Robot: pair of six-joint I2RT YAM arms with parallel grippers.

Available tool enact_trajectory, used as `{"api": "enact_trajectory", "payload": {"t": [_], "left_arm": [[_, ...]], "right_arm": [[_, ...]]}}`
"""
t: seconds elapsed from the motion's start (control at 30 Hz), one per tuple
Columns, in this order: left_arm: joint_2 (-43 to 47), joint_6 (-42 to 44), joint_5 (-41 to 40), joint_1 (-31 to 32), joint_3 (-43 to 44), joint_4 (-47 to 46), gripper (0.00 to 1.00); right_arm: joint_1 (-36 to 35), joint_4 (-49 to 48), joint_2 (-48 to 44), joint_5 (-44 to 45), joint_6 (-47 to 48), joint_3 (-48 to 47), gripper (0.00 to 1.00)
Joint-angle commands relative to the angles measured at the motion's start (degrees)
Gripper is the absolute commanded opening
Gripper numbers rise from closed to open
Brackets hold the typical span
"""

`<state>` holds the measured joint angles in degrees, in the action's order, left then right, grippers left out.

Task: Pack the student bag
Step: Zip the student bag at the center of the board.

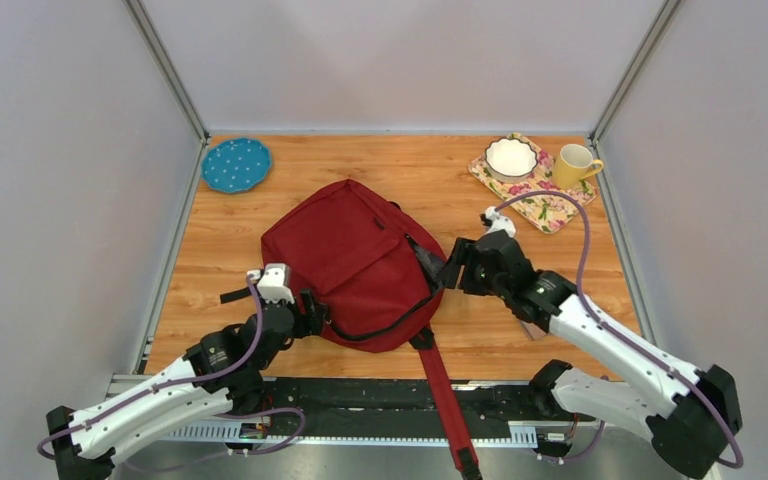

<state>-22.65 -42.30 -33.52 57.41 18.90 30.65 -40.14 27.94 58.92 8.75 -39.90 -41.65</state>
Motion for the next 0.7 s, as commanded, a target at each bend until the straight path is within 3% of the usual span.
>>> {"api": "enact_trajectory", "payload": {"t": [0.0, 0.27, 0.37, 0.5, 0.67], "left_arm": [[5.15, -4.8, -4.36, 0.16, -2.19, 0.2, 0.77], [6.31, -4.02, -2.26, 0.07, -4.04, -2.7, 0.77], [5.78, -3.49, -1.2, 0.07, -3.25, -2.62, 0.77], [5.95, -2.26, -1.02, 0.07, -2.29, -2.18, 0.77], [5.78, -1.29, -1.46, 0.07, -1.23, -1.3, 0.77]], "right_arm": [[0.24, -5.43, -7.5, -2.06, -0.97, -3.44, 0.64], [0.24, -8.7, 11.62, -12.61, 0.79, -10.1, 0.49], [0.24, -6.33, 17.35, -9.64, 1.05, -10.3, 0.46], [0.5, -5.62, 20.44, -4.02, 1.49, -7.67, 0.48], [1.03, -8.51, 21.15, -5.41, -0.09, -3.36, 0.59]]}}
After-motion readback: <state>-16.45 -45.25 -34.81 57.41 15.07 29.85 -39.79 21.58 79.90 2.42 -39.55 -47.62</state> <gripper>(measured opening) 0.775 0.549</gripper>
